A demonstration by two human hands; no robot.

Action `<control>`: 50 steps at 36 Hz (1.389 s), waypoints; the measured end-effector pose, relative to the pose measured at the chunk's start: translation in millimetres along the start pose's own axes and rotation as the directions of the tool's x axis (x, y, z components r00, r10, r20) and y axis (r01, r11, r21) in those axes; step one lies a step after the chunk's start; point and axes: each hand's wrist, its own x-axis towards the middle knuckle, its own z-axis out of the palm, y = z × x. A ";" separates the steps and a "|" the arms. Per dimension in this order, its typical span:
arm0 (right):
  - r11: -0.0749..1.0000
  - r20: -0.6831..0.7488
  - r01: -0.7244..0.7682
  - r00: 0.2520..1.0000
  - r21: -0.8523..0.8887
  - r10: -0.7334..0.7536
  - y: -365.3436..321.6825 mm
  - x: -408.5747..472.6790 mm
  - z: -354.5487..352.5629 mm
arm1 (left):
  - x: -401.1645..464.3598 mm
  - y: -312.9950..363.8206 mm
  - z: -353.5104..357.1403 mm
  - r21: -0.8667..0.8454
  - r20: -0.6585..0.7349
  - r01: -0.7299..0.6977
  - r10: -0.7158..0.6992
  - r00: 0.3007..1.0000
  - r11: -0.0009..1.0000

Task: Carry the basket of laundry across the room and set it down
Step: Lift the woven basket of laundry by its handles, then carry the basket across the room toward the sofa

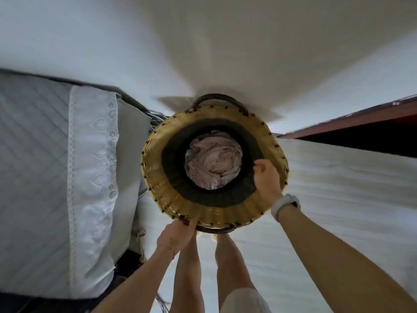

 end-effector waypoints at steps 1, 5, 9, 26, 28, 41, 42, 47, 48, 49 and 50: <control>0.998 -0.020 0.059 0.998 -0.016 -0.059 -10.5 14.4 3.3 | 4.0 1.0 -0.3 0.000 0.042 0.001 -0.001 0.999 1.000; 0.952 -0.097 0.287 0.950 -0.102 -0.297 -60.5 55.1 9.0 | 16.9 3.1 1.8 -0.386 0.175 0.212 -0.155 0.972 0.898; 0.857 -0.090 0.475 0.862 -0.197 -0.499 -94.6 73.1 15.7 | 13.5 7.5 5.0 -0.627 0.291 0.331 -0.183 0.939 0.706; 0.894 0.132 0.433 0.899 -0.119 -0.418 -75.6 32.8 -18.0 | -9.9 17.7 -1.7 -0.938 0.139 0.236 -0.350 0.926 0.252; 0.920 0.105 0.380 0.923 -0.098 -0.370 -62.3 21.7 -34.0 | -13.4 6.3 -15.7 -0.932 0.016 0.146 -0.365 0.931 0.332; 0.930 -0.159 -0.031 0.983 0.367 0.096 1.6 -114.2 -94.2 | -104.0 45.4 -115.8 -0.314 -0.633 -0.521 0.234 0.738 0.794; 0.914 -0.176 -0.046 0.976 0.402 0.127 3.0 -124.2 -97.5 | -110.1 49.7 -117.8 -0.267 -0.636 -0.538 0.273 0.722 0.799; 0.848 -0.252 -0.075 0.938 0.525 0.239 11.0 -165.3 -116.0 | -136.7 66.0 -122.8 -0.126 -0.609 -0.588 0.405 0.682 0.799; 0.840 -0.273 -0.075 0.927 0.538 0.258 12.7 -173.3 -119.7 | -141.5 66.9 -123.4 -0.110 -0.599 -0.596 0.426 0.679 0.795; 0.833 -0.296 -0.072 0.915 0.549 0.274 14.2 -181.9 -122.9 | -145.4 67.2 -124.0 -0.090 -0.588 -0.605 0.449 0.673 0.791; 0.827 -0.321 -0.065 0.903 0.558 0.287 15.5 -190.9 -125.6 | -149.6 67.5 -124.2 -0.072 -0.573 -0.617 0.474 0.669 0.784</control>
